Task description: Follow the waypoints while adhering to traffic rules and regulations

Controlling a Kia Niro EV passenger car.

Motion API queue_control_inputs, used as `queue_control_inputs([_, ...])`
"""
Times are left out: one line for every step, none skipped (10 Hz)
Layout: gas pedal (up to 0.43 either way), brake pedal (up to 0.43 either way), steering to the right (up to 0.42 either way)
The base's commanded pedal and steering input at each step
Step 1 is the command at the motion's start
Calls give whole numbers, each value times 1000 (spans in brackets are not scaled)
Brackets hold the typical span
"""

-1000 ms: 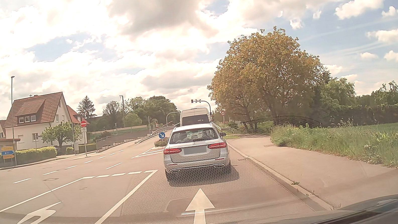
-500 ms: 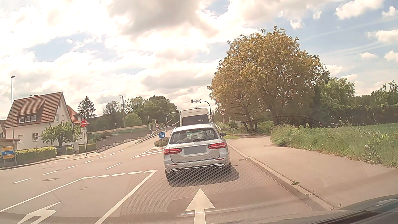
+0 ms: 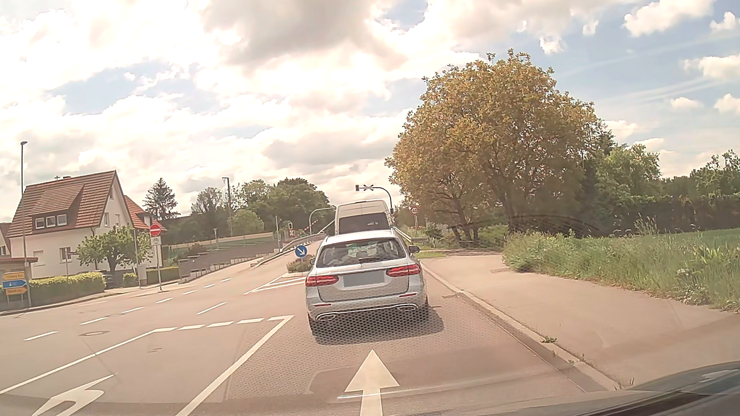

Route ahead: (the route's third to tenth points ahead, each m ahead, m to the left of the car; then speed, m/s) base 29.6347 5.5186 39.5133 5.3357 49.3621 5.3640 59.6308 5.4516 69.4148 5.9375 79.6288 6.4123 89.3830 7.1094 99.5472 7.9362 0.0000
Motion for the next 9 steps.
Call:
queue_control_inputs([0,250,5])
queue_control_inputs([0,250,5])
queue_control_inputs([0,244,5])
queue_control_inputs([0,250,5])
queue_control_inputs([0,250,5])
queue_control_inputs([0,250,5])
queue_control_inputs([0,250,5])
queue_control_inputs([0,250,5])
queue_control_inputs([0,250,5])
